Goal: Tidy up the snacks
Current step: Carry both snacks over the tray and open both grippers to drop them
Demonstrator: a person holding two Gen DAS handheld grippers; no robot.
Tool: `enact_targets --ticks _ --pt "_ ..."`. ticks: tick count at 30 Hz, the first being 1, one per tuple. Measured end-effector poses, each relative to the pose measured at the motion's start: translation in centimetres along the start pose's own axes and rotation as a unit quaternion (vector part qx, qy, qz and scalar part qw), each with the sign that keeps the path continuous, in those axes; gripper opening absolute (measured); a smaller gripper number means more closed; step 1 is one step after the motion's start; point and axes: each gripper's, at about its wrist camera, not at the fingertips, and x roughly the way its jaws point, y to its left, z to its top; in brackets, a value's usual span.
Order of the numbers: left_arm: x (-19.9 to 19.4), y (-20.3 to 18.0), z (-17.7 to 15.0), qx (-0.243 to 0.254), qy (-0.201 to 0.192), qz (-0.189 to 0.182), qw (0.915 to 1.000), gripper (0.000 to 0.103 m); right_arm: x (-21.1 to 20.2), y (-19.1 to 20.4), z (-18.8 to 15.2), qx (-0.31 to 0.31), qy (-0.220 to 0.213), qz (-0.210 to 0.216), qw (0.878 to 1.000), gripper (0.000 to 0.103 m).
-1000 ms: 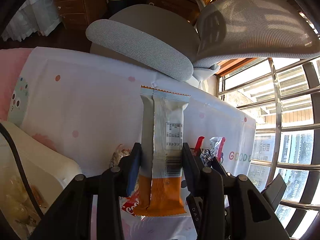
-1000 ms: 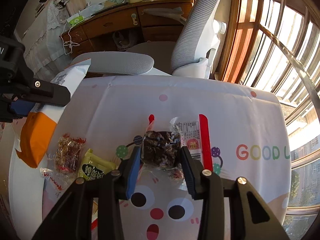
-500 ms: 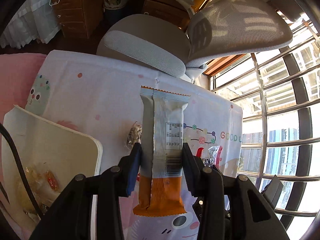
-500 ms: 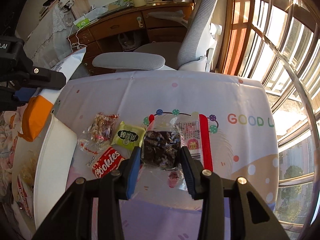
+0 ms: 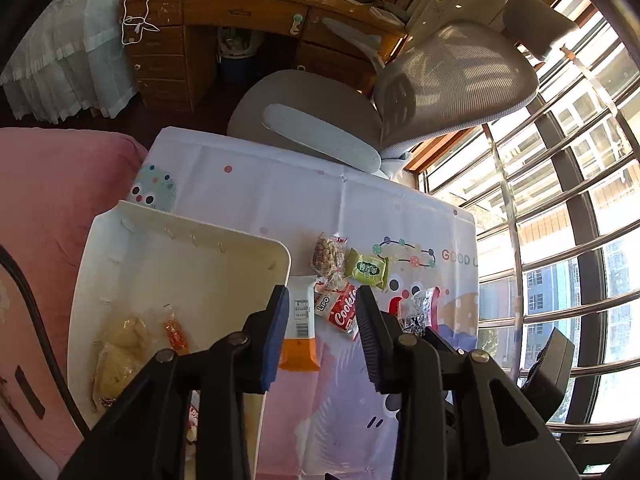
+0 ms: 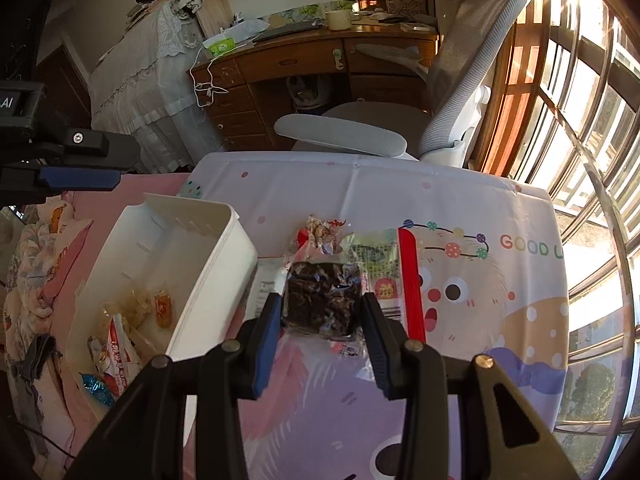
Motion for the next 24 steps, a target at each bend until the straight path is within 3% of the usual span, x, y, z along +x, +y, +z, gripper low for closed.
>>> enact_targets --ticks 10,24 --pt "-4.2 5.9 -2.7 -0.008 -0.013 0.012 0.9998 0.031 -2.6 7.8 -0.2 -0.024 -0.016 0.052 0.998 0.040" --pt "-6.6 13.1 -8.1 0.024 -0.009 0.010 0.9996 0.031 -2.1 17.3 -3.2 -0.027 0.001 0.100 0.995 0.040"
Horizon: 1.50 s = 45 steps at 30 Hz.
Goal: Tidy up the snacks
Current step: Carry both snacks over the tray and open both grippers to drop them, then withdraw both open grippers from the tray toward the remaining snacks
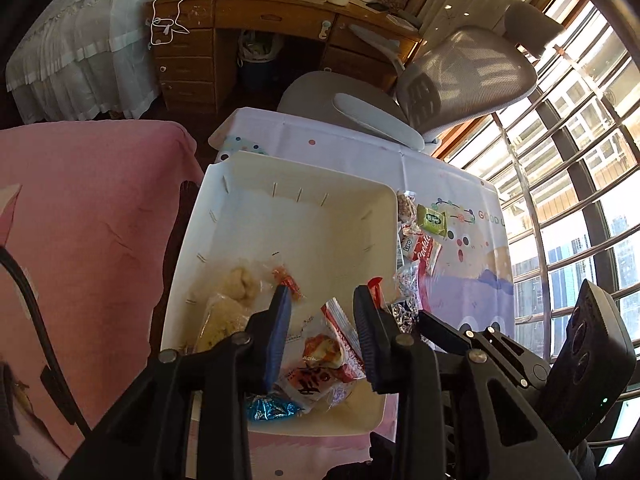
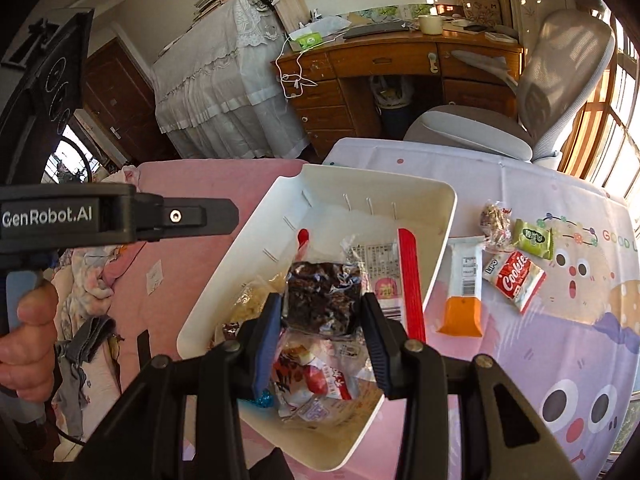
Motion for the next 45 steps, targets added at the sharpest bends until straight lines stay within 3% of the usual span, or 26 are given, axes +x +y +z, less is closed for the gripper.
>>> enact_targets --ticks 11,16,23,34,45 --pt "-0.5 1.5 -2.4 0.041 0.013 -0.023 0.9988 0.035 0.4 1.2 -1.1 0.043 -0.005 -0.028 0.999 0.047" --pt "-0.5 0.9 -2.3 0.058 0.008 -0.033 0.9978 0.049 0.0 0.6 -1.9 0.063 -0.010 -0.047 0.997 0.049" --pt "-0.2 -0.7 -2.6 0.081 0.002 -0.060 0.9949 0.057 -1.0 -1.1 -3.8 0.093 -0.012 -0.077 0.993 0.052" --pt "1.3 -6.2 -4.6 0.099 0.014 -0.078 0.9919 0.066 -3.7 -5.6 -6.8 0.121 -0.008 -0.119 0.986 0.058" --pt "2.5 -14.1 -8.5 0.070 0.003 -0.044 0.9966 0.075 -8.2 -12.6 -9.4 0.105 0.000 -0.105 0.989 0.066"
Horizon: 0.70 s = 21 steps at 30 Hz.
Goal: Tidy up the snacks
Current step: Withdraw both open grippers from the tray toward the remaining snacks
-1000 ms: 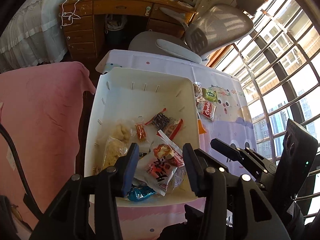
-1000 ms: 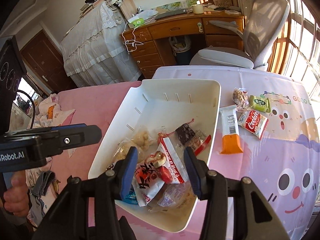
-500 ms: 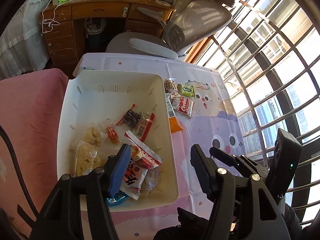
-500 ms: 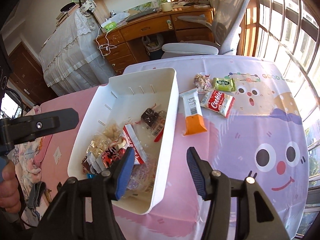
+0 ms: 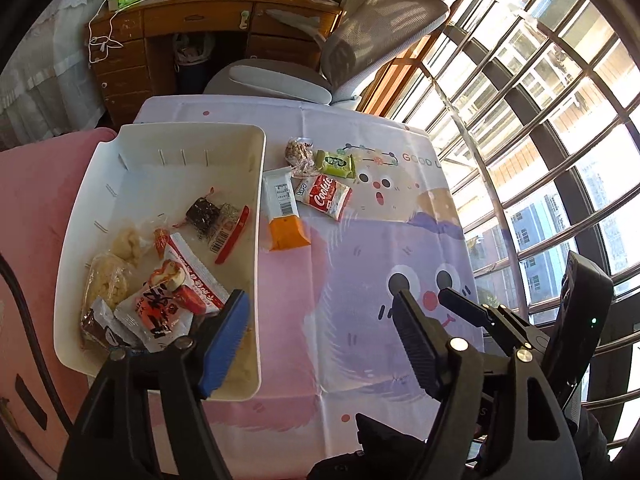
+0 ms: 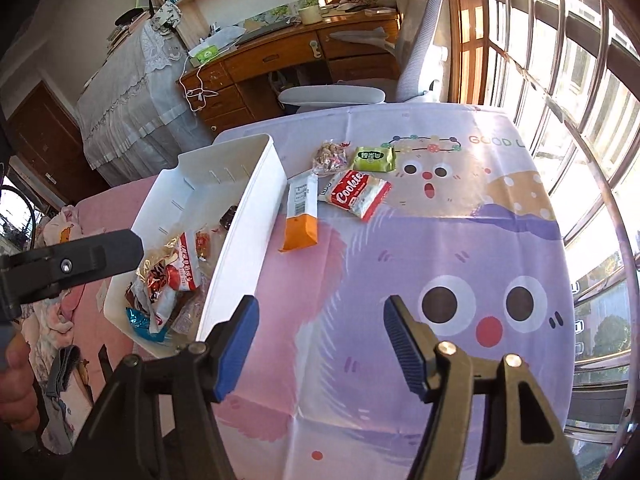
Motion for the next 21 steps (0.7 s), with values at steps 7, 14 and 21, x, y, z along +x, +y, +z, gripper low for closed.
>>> enact_targets --ticks 7,14,21 --pt "0.7 -4.5 -1.7 -0.023 -0.018 0.037 0.9989 0.079 -1.8 -4.0 0.9 -0.050 -0.003 0.003 0.999 0.072" --pt "2.1 -7.3 -3.0 -0.042 -0.058 0.097 0.9927 0.081 -2.4 -6.9 2.5 -0.108 -0.015 -0.006 0.994 0.075" --pt "5.5 -8.7 -2.5 -0.051 -0.098 0.142 0.9836 0.081 -1.6 -8.1 5.0 -0.165 -0.030 -0.002 0.986 0.078"
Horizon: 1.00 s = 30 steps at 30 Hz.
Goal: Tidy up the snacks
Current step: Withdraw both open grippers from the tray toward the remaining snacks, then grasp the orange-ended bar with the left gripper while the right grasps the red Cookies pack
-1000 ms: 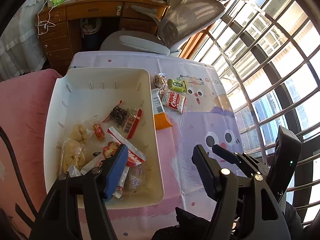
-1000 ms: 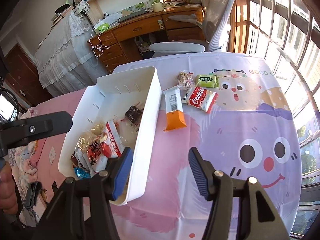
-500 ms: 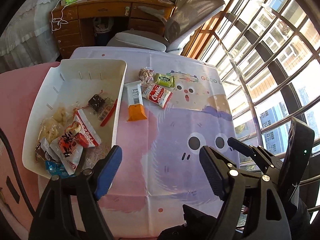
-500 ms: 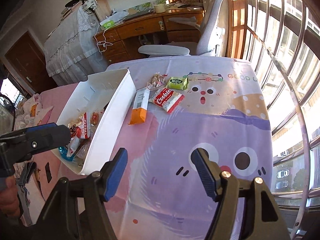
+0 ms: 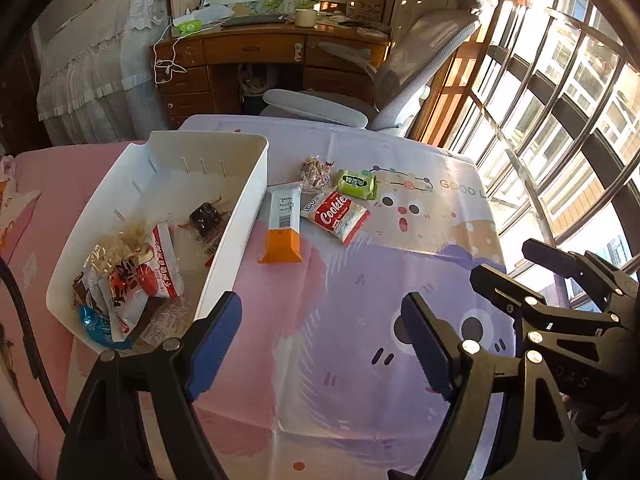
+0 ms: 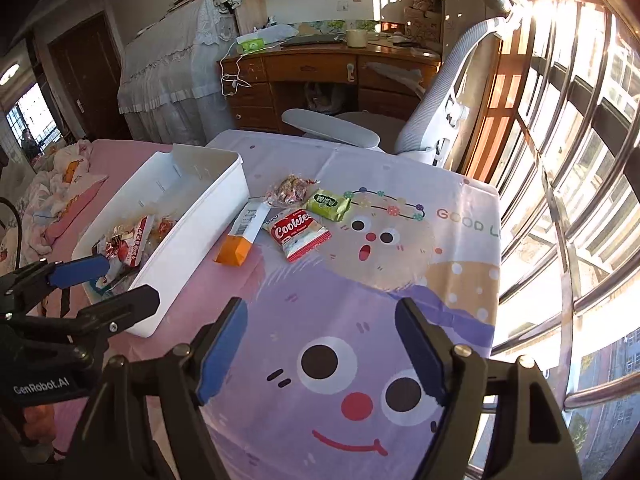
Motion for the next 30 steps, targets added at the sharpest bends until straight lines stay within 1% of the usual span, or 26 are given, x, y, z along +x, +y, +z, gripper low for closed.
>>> enact_targets --ticks 2,5,10,14,17,22,26,30 --pt "1.2 -0.5 0.0 0.002 -0.014 0.016 0.9998 0.081 0.7 -0.3 0.7 -0.012 -0.003 0.005 1.000 0.078" --pt "3.0 -0.9 0.0 -0.002 -0.033 0.038 0.9987 0.081 2.2 -0.8 1.6 -0.032 -0.007 0.002 0.999 0.078" --pt "6.6 -1.0 0.1 -0.016 -0.029 0.054 0.9980 0.081 5.6 -1.4 3.2 -0.061 -0.009 0.012 0.998 0.079" --pt "9.1 -0.7 0.2 -0.038 -0.035 0.067 0.9964 0.081 8.8 -1.6 4.4 -0.084 -0.002 0.024 0.996 0.079" --pt "11.0 -0.7 0.5 -0.038 -0.038 0.083 0.9951 0.081 11.0 -1.6 5.2 -0.099 0.000 0.040 0.994 0.079" --pt "13.7 -0.3 0.8 -0.040 -0.029 0.099 0.9938 0.081 14.2 -1.1 6.3 -0.137 0.013 0.061 0.989 0.079" --pt "15.5 0.0 0.9 -0.040 -0.021 0.112 0.9928 0.081 16.5 -0.6 6.9 -0.159 0.032 0.086 0.983 0.079" --pt "17.1 0.5 1.0 -0.054 -0.006 0.124 0.9908 0.081 18.2 0.2 7.0 -0.176 0.060 0.114 0.976 0.079"
